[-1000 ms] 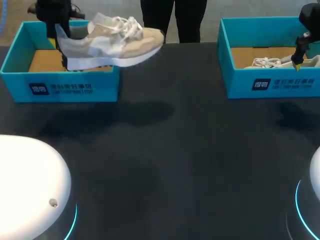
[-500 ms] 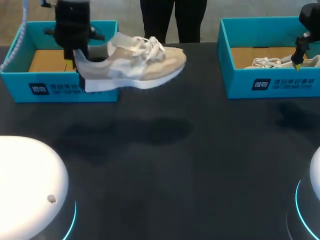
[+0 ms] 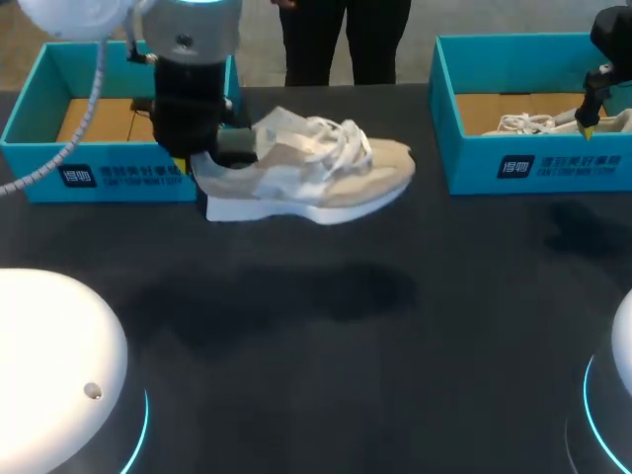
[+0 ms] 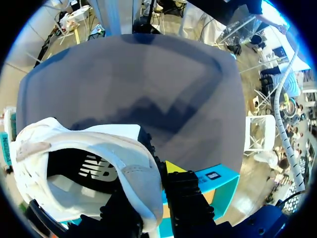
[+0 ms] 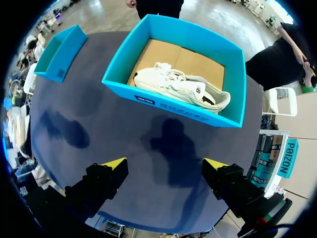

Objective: Take the shoe out of the shoebox, open the shoe tongue, remove and reinsert the insole, then place the shoe into the shoebox

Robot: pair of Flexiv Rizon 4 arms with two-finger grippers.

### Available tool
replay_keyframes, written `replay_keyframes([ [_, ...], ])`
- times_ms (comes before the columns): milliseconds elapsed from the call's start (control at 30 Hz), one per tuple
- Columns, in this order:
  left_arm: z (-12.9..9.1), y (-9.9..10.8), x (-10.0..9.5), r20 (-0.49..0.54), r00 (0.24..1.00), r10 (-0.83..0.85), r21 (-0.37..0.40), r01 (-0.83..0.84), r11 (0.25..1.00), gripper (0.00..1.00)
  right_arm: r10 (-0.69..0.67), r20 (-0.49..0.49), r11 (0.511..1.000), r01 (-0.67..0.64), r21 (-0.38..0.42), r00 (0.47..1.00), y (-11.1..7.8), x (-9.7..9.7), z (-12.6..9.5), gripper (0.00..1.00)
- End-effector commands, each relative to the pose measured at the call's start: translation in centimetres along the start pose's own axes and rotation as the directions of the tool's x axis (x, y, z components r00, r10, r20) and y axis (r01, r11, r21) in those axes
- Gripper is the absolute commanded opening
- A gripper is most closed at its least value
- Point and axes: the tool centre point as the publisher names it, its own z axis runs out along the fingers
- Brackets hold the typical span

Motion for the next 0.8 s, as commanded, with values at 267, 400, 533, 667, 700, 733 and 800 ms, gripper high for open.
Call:
replay_keyframes([
  [267, 2.5, -1.6, -2.4, 0.019, 0.999, 0.047, -0.064, -0.046, 0.997, 0.00, 0.002, 0.002, 1.000, -0.002, 0.001, 1.000, 0.0, 0.0, 0.0, 1.00],
  [400, 3.7, -2.0, -2.8, 0.025, 0.999, 0.043, -0.056, -0.042, 0.998, 0.00, 0.002, 0.002, 1.000, -0.002, 0.001, 1.000, 0.0, 0.0, 0.0, 1.00],
  [533, 5.1, -2.6, -3.4, 0.021, 0.999, 0.039, -0.057, -0.038, 0.998, 0.00, 0.002, 0.002, 1.000, -0.002, 0.001, 1.000, 0.0, 0.0, 0.0, 1.00],
  [667, 6.9, -3.0, -3.9, -0.001, 0.999, 0.033, -0.045, -0.033, 0.998, 0.00, 0.002, 0.002, 1.000, -0.002, 0.001, 1.000, 0.0, 0.0, 0.0, 1.00],
  [700, 7.3, -3.1, -4.1, 0.009, 0.999, 0.043, -0.043, -0.043, 0.998, 0.00, 0.002, 0.002, 1.000, -0.002, 0.001, 1.000, 0.0, 0.0, 0.0, 1.00],
  [733, 7.9, -3.2, -4.2, 0.006, 0.999, 0.041, -0.041, -0.041, 0.998, 0.00, 0.002, 0.002, 1.000, -0.002, 0.001, 1.000, 0.0, 0.0, 0.0, 1.00],
  [800, 8.9, -3.3, -4.6, -0.004, 0.999, 0.043, -0.033, -0.043, 0.999, 0.00, 0.002, 0.002, 1.000, -0.002, 0.001, 1.000, 0.0, 0.0, 0.0, 1.00],
])
